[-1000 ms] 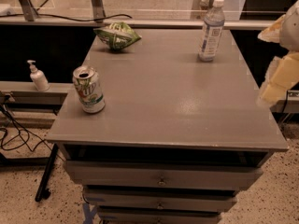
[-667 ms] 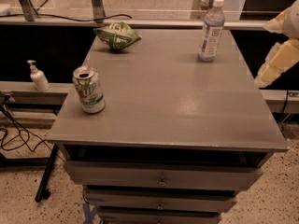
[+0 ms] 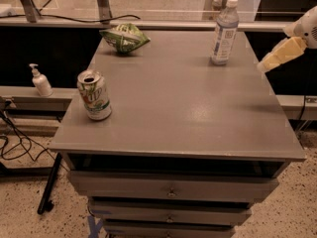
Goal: Move blue plastic bottle near 7up can
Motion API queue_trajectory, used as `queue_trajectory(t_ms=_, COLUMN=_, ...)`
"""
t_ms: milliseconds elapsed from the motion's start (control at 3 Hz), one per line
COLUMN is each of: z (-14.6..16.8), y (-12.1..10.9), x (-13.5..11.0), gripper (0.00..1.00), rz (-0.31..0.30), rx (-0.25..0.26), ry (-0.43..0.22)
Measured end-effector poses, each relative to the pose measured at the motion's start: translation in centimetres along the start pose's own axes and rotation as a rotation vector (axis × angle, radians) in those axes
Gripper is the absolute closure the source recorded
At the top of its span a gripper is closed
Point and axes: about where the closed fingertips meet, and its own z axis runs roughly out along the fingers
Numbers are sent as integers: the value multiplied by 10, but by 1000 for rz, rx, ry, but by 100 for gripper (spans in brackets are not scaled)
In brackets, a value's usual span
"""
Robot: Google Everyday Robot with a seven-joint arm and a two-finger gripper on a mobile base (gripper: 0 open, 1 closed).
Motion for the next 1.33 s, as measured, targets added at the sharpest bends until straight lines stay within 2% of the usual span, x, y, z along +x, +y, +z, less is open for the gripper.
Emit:
queue_trajectory(t_ms=333, z=32, y=-17, x=-9, gripper=0, rz=151, rx=-26, ry=-127)
queue_trajectory(t_ms=667, z=32, y=-17, x=-9, gripper=0, rz=151, rx=-27, ry=-127)
queue_trajectory(t_ms=1000, z=44, y=-18, x=-26, gripper=0, rz=203, rx=-43, ry=-208)
queue_trajectory(t_ms=1333, z=63, y=-21, x=-56, gripper=0, rz=276, rx=-74, ry=-332)
